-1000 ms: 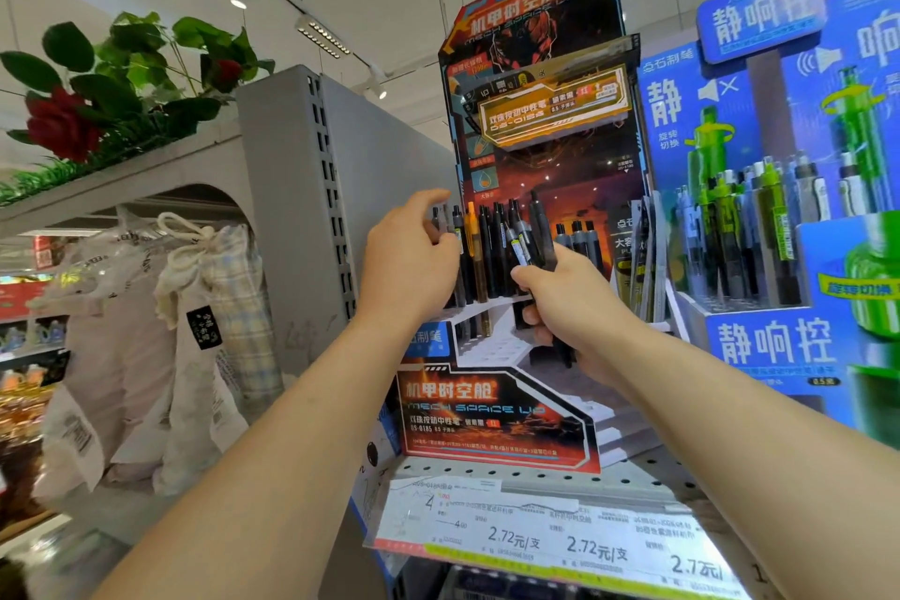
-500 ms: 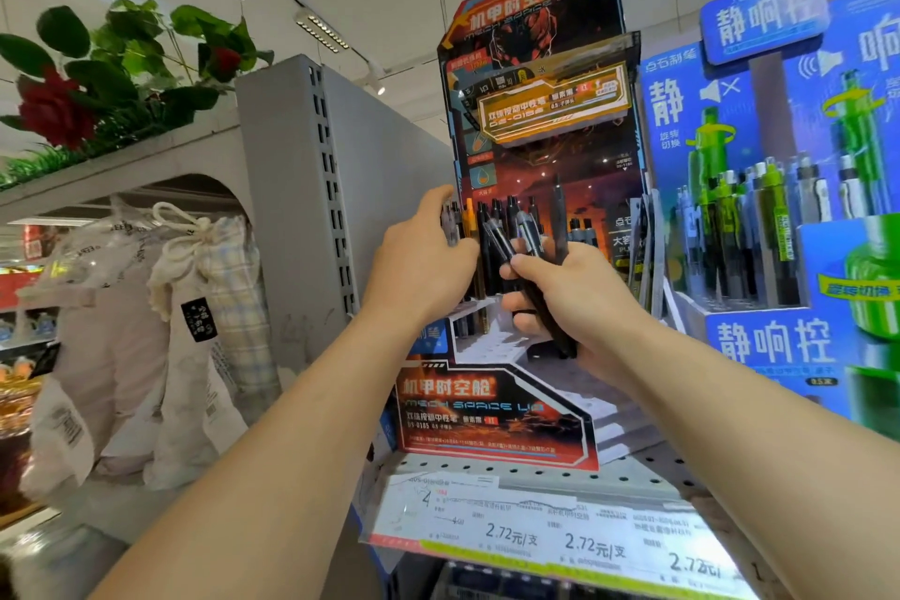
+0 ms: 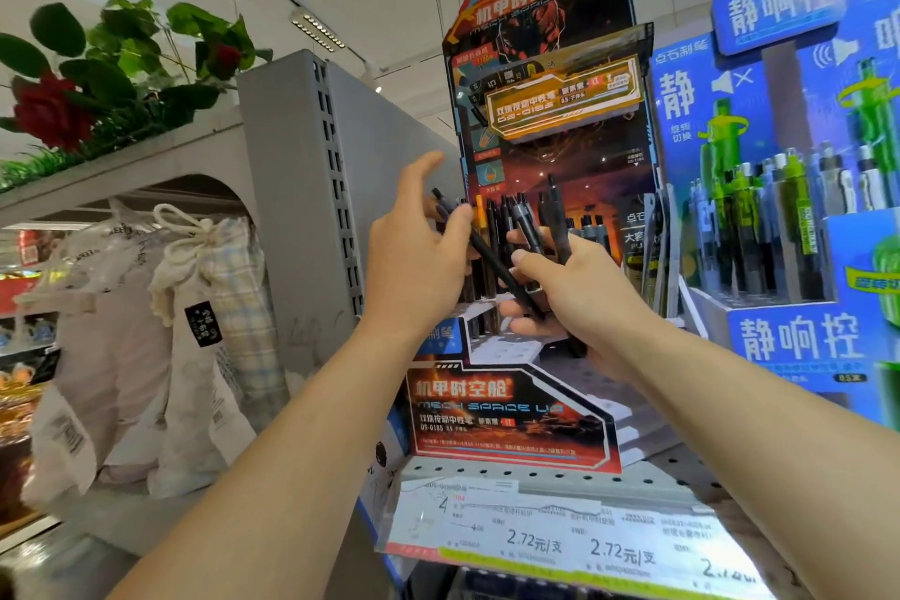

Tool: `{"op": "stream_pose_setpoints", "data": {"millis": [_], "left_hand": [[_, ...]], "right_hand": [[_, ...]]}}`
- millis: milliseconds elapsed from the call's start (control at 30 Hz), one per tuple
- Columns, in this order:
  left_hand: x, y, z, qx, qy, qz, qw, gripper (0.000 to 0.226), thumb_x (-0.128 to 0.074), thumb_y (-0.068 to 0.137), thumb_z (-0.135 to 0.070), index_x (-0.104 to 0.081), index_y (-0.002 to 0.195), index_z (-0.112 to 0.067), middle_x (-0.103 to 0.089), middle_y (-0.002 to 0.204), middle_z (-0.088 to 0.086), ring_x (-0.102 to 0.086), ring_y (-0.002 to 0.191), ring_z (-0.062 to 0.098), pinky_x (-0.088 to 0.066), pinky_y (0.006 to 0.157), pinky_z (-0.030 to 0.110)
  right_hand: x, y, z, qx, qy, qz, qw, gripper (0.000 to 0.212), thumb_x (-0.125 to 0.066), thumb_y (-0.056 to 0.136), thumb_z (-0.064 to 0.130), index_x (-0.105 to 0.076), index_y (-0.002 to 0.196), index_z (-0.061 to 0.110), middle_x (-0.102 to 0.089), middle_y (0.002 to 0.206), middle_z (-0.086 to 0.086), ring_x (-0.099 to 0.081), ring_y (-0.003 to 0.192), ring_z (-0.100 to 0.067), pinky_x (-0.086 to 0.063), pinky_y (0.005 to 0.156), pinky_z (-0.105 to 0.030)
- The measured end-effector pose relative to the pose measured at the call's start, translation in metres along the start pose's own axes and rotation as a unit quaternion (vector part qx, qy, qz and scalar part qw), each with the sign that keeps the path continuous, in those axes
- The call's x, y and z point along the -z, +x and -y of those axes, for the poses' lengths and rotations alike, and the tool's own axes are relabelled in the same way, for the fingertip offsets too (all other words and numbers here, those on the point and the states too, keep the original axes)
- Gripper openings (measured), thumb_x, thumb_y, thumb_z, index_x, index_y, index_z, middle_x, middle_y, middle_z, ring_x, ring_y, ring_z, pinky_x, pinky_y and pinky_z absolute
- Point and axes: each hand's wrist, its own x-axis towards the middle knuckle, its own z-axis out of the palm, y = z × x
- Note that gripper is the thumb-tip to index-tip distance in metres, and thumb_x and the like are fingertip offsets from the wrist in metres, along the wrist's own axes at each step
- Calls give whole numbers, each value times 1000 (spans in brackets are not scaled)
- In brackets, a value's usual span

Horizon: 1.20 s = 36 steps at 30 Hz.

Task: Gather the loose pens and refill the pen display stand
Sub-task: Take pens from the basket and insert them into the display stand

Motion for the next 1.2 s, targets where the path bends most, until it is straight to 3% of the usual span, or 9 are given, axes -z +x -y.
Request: {"op": "stream_pose_setpoints", "data": {"millis": [67,167,333,467,600,700,800,1000,1200], "left_hand": [[3,-1,0,4,-35,-48,998,53,-61,97,-24,-34,139,-43,-63,90,1,-70,68,20,-62,60,37],[4,-5,-1,-9,-56,-102,993,48,-62,97,-21,-35,133,-38,-60,105,-6,-69,62,14,-61,54,38],[3,-5,0,-26,3,-134,991,23,-62,97,-22,-51,115,-30,-67,95,-18,-65,68,12,-57,76,48],[1,-3,-5,-19,55,-99,993,29,-61,98,-27,-60,127,-28,-69,106,-8,-63,66,7,-57,78,36],[-1,2,-3,30,58,-6,998,46,-54,98,-24,-49,142,-37,-61,83,-16,-60,66,6,-48,63,16],[-3,5,-1,62,68,96,991,61,-55,93,-16,-40,147,-41,-58,67,-13,-57,67,-9,-40,49,4],[-4,7,-2,76,98,162,979,67,-57,91,-18,-33,149,-42,-58,61,-8,-58,59,-8,-41,46,9],[-4,6,-3,89,92,185,974,71,-56,91,-18,-27,150,-45,-60,63,-9,-60,55,0,-43,44,11],[-7,9,-6,96,163,217,958,72,-55,89,-25,-25,152,-43,-63,81,-5,-63,74,16,-50,63,32]], "right_hand": [[1,0,-2,-3,-19,-19,1000,15,-58,103,25,-64,115,31,-69,99,-7,-77,73,-22,-58,53,-28],[6,2,-3,0,-19,-46,999,13,-56,103,25,-63,111,32,-69,81,-3,-69,55,-16,-52,47,-25],[13,7,-7,21,-102,-63,993,11,-57,101,28,-66,104,34,-55,57,7,-40,44,-9,-33,44,-26],[10,4,-7,17,-93,-42,995,14,-56,101,28,-67,108,35,-43,62,2,-33,50,-13,-28,50,-30],[9,5,-4,-2,-59,-52,997,14,-51,100,25,-63,104,19,-42,68,-2,-32,54,-14,-25,50,-31],[5,4,-3,-19,-46,-55,997,14,-45,99,18,-49,86,19,-41,74,-5,-34,56,-16,-28,45,-28],[4,2,-2,-20,-56,-48,997,17,-43,98,14,-43,81,20,-38,75,-6,-36,56,-17,-33,43,-26],[4,1,-3,-16,-46,-23,999,17,-46,104,18,-53,88,21,-48,73,-4,-43,50,-12,-39,42,-24],[3,-4,-3,-40,-42,14,998,19,-46,102,20,-52,85,21,-43,63,-1,-33,43,-11,-31,36,-22]]}}
